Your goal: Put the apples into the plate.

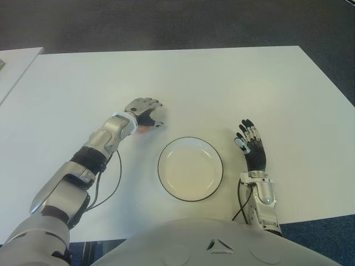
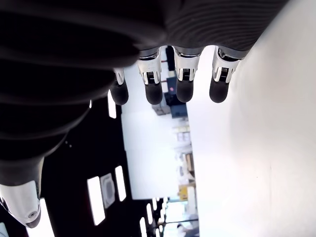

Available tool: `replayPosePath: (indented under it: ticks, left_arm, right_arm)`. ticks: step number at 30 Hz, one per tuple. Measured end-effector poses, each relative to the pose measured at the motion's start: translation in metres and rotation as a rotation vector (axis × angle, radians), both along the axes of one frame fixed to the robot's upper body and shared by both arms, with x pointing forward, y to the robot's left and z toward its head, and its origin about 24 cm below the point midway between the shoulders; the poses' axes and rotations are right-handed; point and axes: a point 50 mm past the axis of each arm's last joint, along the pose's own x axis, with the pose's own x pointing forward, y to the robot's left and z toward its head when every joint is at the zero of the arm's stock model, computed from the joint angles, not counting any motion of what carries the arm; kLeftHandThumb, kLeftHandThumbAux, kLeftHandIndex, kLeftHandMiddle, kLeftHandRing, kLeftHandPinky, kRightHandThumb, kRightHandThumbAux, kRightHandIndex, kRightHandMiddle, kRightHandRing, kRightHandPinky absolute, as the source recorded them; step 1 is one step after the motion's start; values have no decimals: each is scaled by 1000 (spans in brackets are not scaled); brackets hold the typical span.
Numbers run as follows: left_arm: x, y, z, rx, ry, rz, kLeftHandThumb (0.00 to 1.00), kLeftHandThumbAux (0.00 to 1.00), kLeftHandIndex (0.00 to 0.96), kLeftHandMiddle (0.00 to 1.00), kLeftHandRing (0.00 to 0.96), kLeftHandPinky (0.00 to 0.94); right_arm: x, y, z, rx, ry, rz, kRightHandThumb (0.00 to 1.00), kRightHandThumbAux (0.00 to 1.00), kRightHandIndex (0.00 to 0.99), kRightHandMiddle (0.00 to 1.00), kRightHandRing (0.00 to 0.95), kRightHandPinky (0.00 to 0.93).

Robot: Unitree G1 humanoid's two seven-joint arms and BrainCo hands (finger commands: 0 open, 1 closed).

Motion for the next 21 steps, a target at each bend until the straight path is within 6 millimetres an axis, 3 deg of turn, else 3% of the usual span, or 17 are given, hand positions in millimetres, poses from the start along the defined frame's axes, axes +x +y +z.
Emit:
replayPosePath:
  ticks: [21]
  left_arm:
    - [-4, 1, 0, -23, 1, 63, 279, 234, 0, 0, 0, 0]
  right_arm:
    - [6, -3, 0, -6, -1, 2, 128, 611, 44, 50, 10, 18]
